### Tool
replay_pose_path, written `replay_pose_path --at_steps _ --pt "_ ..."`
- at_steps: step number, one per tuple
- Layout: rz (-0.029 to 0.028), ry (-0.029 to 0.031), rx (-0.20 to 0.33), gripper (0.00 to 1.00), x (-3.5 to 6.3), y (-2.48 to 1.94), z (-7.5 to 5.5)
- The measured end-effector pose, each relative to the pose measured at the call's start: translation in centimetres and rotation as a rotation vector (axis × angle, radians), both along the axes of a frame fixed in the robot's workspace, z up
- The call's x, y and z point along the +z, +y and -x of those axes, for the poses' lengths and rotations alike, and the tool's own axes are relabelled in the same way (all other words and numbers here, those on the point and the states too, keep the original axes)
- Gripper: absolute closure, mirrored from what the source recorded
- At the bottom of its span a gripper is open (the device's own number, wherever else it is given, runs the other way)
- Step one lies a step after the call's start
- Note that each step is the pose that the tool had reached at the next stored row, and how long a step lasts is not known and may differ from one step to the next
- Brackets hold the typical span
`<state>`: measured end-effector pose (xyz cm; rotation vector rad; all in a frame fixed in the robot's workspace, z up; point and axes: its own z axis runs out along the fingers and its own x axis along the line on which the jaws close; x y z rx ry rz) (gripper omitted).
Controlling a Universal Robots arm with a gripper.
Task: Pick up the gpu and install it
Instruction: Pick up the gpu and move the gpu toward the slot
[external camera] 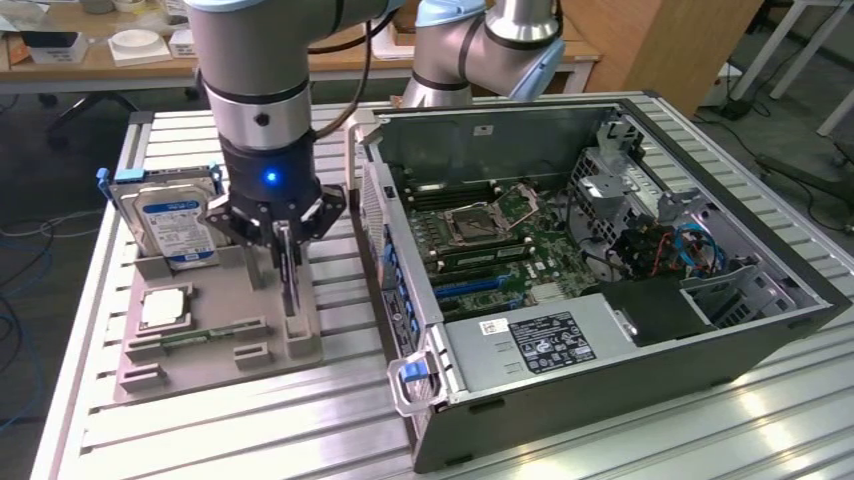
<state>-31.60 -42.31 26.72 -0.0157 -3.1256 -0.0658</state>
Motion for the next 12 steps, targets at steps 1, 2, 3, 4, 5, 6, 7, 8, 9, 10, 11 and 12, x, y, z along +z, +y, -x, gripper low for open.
replay_pose_path --at_steps 1,2,3,4,5,6,7,8,9,10,11,12 --pt "0.0 0.0 0.0 0.73 0.14 0.0 0.0" --pt "0.0 0.0 0.0 0.73 0.33 0.0 0.0" --pt "-0.0001 0.0 0.0 0.73 0.51 0.0 0.0" --pt "0.0 0.0001 0.001 0.73 0.68 0.0 0.0" --pt "0.0 0.0 0.003 0.73 0.84 0.0 0.0" --pt "0.0 -0.0001 0.005 0.73 1.04 0.0 0.0" --pt "0.0 0.0 0.007 0.73 1.32 0.0 0.0" --pt "0.0 0.0 0.01 0.73 1.62 0.0 0.0" --pt "0.0 0.0 0.012 0.73 1.88 0.0 0.0" --pt "0.0 0.0 0.014 0.73 2.16 0.0 0.0" --pt "0.0 0.0001 0.016 0.73 2.41 0.0 0.0" --pt "-0.0001 0.0 0.017 0.73 2.64 0.0 0.0"
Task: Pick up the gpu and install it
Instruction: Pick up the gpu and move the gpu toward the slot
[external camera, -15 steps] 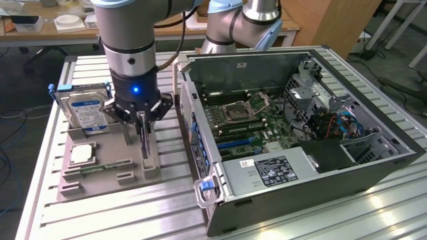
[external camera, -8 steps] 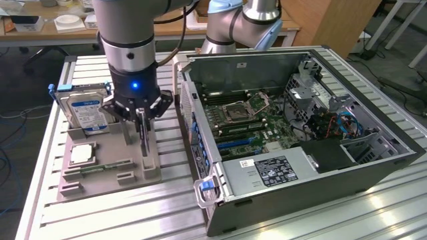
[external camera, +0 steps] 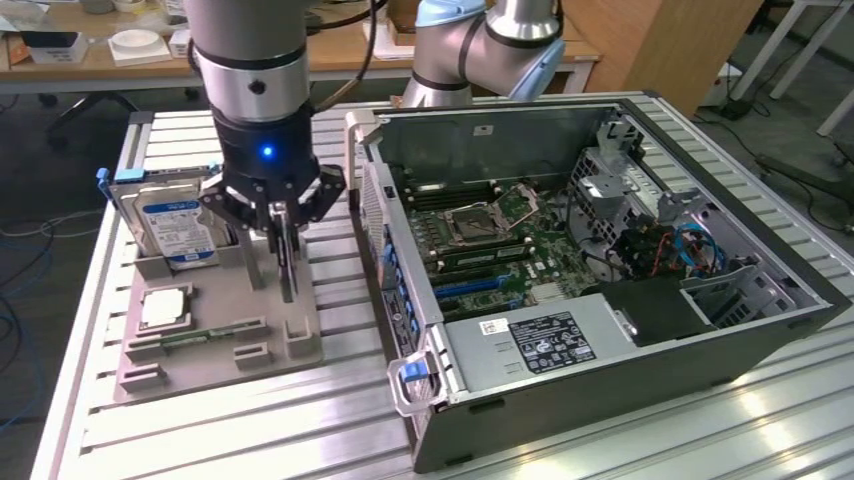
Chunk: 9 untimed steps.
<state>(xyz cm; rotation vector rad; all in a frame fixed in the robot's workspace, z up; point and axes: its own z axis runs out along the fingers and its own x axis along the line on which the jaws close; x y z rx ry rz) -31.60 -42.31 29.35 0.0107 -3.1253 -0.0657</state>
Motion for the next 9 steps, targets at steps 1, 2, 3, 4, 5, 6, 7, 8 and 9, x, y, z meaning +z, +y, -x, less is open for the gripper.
replay_pose_path --at_steps 1,2,3,4,5,6,7,8,9 --pt "0.0001 0.0001 0.001 0.73 0.2 0.0 0.0" --pt "0.0001 0.0 0.002 0.73 0.38 0.0 0.0" --pt "0.0 0.0 0.002 0.73 0.55 0.0 0.0" --pt "0.0 0.0001 0.003 0.73 0.7 0.0 0.0" --pt "0.0 0.0 0.003 0.73 0.83 0.0 0.0" --pt "0.0 0.0 0.004 0.73 0.95 0.0 0.0" --pt "0.0 0.0001 0.004 0.73 1.08 0.0 0.0" --pt "0.0001 0.0001 0.004 0.73 1.2 0.0 0.0" --pt "0.0001 0.0001 0.004 0.73 1.3 0.0 0.0"
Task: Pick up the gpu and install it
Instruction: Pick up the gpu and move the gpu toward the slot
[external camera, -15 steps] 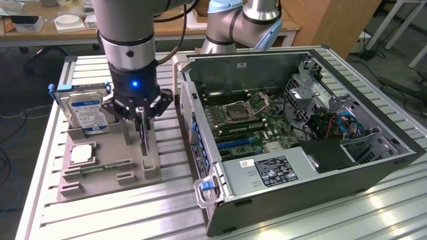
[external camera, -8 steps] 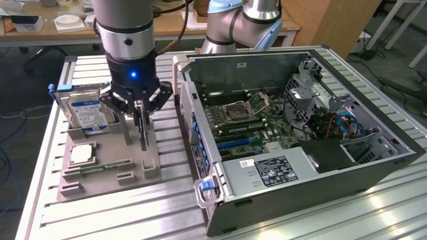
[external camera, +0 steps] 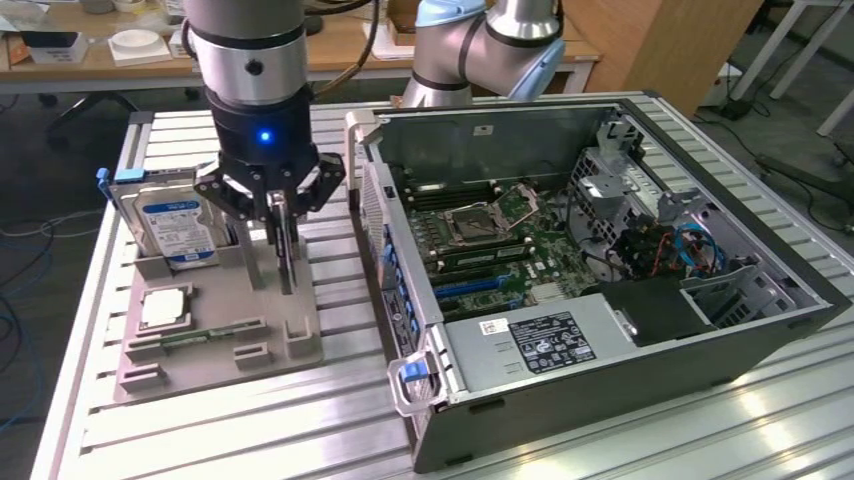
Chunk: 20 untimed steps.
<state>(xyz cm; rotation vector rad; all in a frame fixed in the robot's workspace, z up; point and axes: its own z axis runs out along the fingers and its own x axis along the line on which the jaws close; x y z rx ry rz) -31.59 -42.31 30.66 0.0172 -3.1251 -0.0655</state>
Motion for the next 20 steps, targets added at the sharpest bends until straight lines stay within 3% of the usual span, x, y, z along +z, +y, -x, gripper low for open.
replay_pose_path --at_steps 20 --pt "-0.0001 -0.0001 0.001 0.73 3.18 0.0 0.0"
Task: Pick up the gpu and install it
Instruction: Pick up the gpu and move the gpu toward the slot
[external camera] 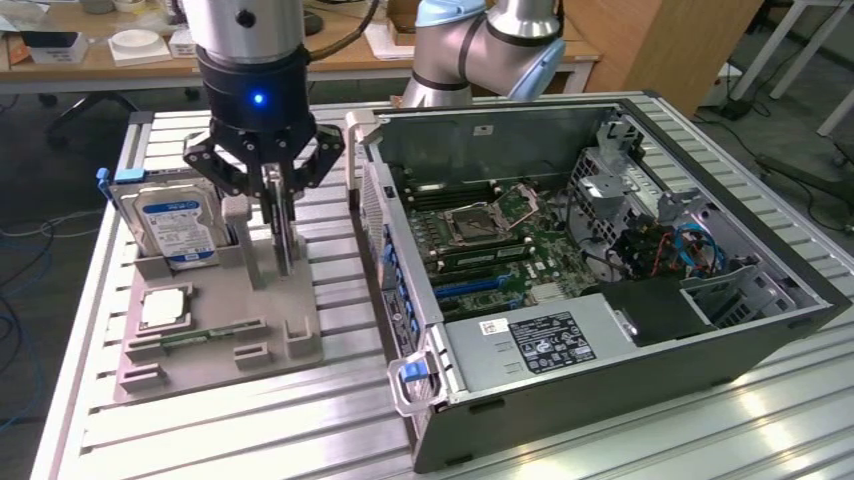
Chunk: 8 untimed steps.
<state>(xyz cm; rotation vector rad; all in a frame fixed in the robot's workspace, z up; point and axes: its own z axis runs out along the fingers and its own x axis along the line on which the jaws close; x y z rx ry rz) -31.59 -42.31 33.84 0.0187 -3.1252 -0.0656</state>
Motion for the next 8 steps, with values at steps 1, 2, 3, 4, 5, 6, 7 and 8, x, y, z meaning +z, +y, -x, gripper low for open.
replay_pose_path --at_steps 1,2,3,4,5,6,7,8 --pt "0.0 0.0 0.0 0.73 0.16 0.0 0.0" --pt "0.0001 0.0 0.0 0.73 0.34 0.0 0.0" --pt "0.0001 0.0001 0.0 0.73 0.53 0.0 0.0" --pt "0.0001 0.0 0.0 0.73 0.7 0.0 0.0" --pt "0.0 0.0 0.0 0.73 0.87 0.0 0.0" --pt "0.0001 0.0001 0.0 0.73 1.04 0.0 0.0" --pt "0.0 0.0001 0.0 0.73 1.2 0.0 0.0" --pt "0.0 0.0 0.0 0.73 1.36 0.0 0.0"
